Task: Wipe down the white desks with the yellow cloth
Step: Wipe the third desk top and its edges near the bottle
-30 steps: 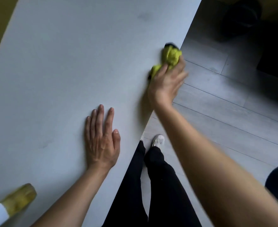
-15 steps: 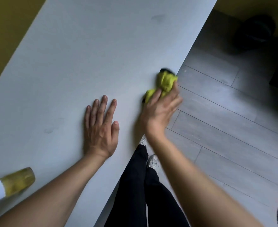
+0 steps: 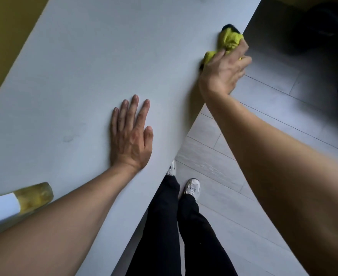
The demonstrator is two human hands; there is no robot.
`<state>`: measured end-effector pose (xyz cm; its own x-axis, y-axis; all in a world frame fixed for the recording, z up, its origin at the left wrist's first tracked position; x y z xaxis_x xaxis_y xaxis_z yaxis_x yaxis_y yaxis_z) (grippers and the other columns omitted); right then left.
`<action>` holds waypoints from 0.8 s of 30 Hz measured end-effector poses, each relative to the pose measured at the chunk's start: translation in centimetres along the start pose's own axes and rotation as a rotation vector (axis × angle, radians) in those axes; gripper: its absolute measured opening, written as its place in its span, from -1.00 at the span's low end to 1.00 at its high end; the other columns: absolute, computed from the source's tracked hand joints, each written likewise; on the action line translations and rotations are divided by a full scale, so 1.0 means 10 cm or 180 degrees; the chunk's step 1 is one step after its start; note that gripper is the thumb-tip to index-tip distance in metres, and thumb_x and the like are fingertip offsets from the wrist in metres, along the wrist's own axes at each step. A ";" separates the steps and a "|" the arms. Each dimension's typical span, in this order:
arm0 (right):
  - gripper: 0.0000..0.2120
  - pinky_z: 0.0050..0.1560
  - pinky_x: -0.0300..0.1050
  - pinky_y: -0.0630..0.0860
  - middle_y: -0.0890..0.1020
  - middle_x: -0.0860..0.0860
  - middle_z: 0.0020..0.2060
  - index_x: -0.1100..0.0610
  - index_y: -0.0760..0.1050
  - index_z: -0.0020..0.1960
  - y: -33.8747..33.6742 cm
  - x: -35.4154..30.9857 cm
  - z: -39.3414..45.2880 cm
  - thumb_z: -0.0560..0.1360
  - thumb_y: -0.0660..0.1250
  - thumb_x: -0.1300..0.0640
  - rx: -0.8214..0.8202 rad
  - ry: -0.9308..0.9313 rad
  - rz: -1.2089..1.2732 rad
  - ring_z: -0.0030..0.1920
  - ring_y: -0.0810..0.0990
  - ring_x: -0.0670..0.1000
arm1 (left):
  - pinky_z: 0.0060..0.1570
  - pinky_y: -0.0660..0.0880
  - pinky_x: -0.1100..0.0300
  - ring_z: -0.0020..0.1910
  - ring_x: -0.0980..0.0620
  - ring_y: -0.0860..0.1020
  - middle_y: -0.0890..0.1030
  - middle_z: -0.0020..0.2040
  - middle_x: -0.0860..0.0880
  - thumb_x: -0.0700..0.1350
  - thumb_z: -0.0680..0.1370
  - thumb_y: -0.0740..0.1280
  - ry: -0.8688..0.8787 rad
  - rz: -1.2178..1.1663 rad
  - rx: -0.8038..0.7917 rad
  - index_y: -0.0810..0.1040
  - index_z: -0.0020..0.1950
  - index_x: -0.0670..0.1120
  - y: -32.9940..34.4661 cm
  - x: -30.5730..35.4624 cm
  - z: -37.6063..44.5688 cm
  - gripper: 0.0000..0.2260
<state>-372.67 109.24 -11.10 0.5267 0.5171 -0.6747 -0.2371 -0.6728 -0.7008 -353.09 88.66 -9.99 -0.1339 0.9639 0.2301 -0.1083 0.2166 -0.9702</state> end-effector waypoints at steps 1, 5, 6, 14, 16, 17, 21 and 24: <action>-0.52 0.19 0.09 0.46 0.34 0.09 0.30 -0.02 0.16 0.57 0.00 -0.02 0.05 0.68 0.12 -0.01 0.0009 0.0019 -0.0025 0.26 0.42 0.14 | 0.64 0.05 -0.19 0.66 -0.17 0.18 0.22 0.68 -0.10 -0.03 0.62 0.13 -0.0009 -0.0002 -0.0006 0.28 0.67 -0.04 0.00 0.00 0.00 -0.42; -0.51 0.19 0.07 0.41 0.35 0.11 0.29 -0.01 0.16 0.58 -0.01 0.10 -0.25 0.68 0.12 0.00 0.0004 -0.0075 0.0142 0.27 0.41 0.17 | 0.63 0.05 -0.17 0.65 -0.17 0.20 0.24 0.67 -0.10 -0.01 0.61 0.13 -0.0016 0.0025 0.0033 0.29 0.66 -0.03 -0.01 -0.01 0.00 -0.43; -0.50 0.21 0.07 0.39 0.36 0.12 0.28 0.00 0.17 0.59 -0.02 0.18 -0.45 0.67 0.13 0.01 -0.0006 -0.0127 0.0207 0.26 0.41 0.19 | 0.63 0.05 -0.17 0.65 -0.18 0.21 0.25 0.67 -0.10 -0.01 0.61 0.13 -0.0012 0.0032 0.0043 0.30 0.66 -0.03 0.00 -0.01 0.00 -0.43; -0.42 0.27 0.02 0.32 0.41 0.16 0.25 0.13 0.16 0.60 -0.17 1.05 -2.65 0.63 0.10 -0.04 -0.0439 -0.0391 0.0298 0.24 0.34 0.12 | 0.62 0.08 -0.17 0.62 -0.20 0.26 0.29 0.65 -0.13 -0.02 0.61 0.16 0.0056 -0.0001 0.0186 0.34 0.64 -0.03 0.01 -0.04 0.02 -0.44; -0.44 0.24 0.08 0.38 0.40 0.15 0.24 0.10 0.16 0.59 -0.17 1.08 -2.73 0.63 0.11 -0.04 -0.0407 -0.0296 0.0292 0.25 0.37 0.16 | 0.62 0.07 -0.16 0.62 -0.20 0.26 0.30 0.65 -0.12 -0.02 0.61 0.16 0.0051 -0.0058 0.0215 0.35 0.63 -0.03 0.01 -0.03 0.02 -0.45; -0.45 0.23 0.09 0.38 0.39 0.16 0.25 0.09 0.17 0.59 -0.15 1.05 -2.68 0.64 0.14 -0.02 -0.0357 -0.0226 0.0354 0.25 0.38 0.19 | 0.62 0.06 -0.14 0.62 -0.20 0.26 0.30 0.64 -0.13 -0.03 0.62 0.15 0.0065 -0.0110 0.0233 0.35 0.63 -0.03 0.01 -0.04 0.01 -0.45; -0.48 0.27 0.06 0.28 0.39 0.21 0.27 0.08 0.22 0.57 -0.11 0.78 -2.02 0.64 0.21 0.09 -0.0047 -0.0117 0.0463 0.27 0.40 0.26 | 0.62 0.07 -0.15 0.62 -0.22 0.28 0.32 0.63 -0.14 -0.04 0.61 0.15 0.0092 -0.0195 0.0243 0.36 0.62 -0.04 0.04 -0.07 0.00 -0.46; -0.49 0.26 0.02 0.27 0.37 0.18 0.30 0.08 0.19 0.58 -0.09 0.53 -1.41 0.66 0.16 0.06 0.0025 -0.0103 0.0268 0.30 0.41 0.25 | 0.62 0.07 -0.17 0.62 -0.21 0.27 0.32 0.64 -0.13 -0.04 0.61 0.11 0.0059 -0.0225 0.0204 0.37 0.62 -0.04 0.03 -0.07 0.00 -0.45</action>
<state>-358.16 105.12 -10.79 0.4779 0.4758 -0.7384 -0.2860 -0.7105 -0.6429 -352.98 88.04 -10.50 -0.1056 0.9494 0.2958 -0.1797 0.2744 -0.9447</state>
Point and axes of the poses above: each hand's wrist, its own z-axis towards the middle knuckle, its own y-axis out of the palm, x = y × z, the point moved 7 cm from there along z, towards the middle knuckle
